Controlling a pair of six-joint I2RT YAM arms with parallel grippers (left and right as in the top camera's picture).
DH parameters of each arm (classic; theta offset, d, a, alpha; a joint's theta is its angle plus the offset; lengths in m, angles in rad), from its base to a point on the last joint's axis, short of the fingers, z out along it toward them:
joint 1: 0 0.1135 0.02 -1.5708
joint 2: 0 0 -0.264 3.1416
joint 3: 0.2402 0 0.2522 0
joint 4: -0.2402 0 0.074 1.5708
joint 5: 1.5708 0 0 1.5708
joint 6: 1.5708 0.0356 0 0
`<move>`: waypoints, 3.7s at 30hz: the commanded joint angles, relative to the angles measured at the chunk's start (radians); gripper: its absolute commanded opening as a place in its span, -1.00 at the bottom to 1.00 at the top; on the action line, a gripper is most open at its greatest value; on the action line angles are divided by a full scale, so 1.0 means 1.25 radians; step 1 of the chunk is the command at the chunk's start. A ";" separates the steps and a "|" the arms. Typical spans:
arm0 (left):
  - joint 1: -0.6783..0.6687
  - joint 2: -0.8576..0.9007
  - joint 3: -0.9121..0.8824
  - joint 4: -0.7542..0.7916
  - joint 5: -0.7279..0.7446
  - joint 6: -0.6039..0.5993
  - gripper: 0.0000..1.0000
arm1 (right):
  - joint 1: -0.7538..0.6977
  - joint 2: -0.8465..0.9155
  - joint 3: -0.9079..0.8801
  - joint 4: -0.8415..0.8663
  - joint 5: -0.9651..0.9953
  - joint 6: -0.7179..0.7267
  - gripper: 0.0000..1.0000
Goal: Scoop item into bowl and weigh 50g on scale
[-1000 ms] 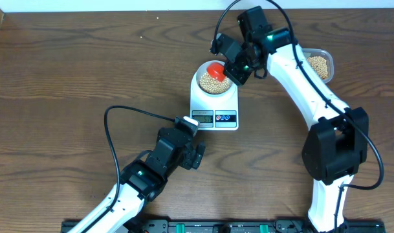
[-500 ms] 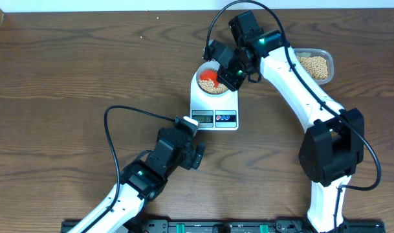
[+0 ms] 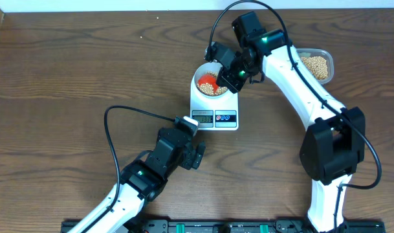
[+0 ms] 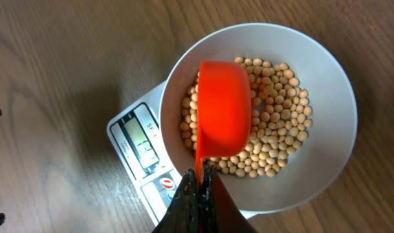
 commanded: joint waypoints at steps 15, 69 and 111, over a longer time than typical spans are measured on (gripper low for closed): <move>0.000 -0.006 0.017 -0.001 -0.016 0.013 0.77 | -0.051 0.017 -0.005 -0.002 -0.118 0.017 -0.98; 0.000 -0.006 0.017 -0.001 -0.016 0.013 0.77 | -0.155 0.017 -0.004 0.031 -0.288 0.032 -0.98; 0.000 -0.006 0.017 -0.001 -0.016 0.013 0.77 | -0.159 0.017 -0.004 0.072 -0.350 -0.040 -0.98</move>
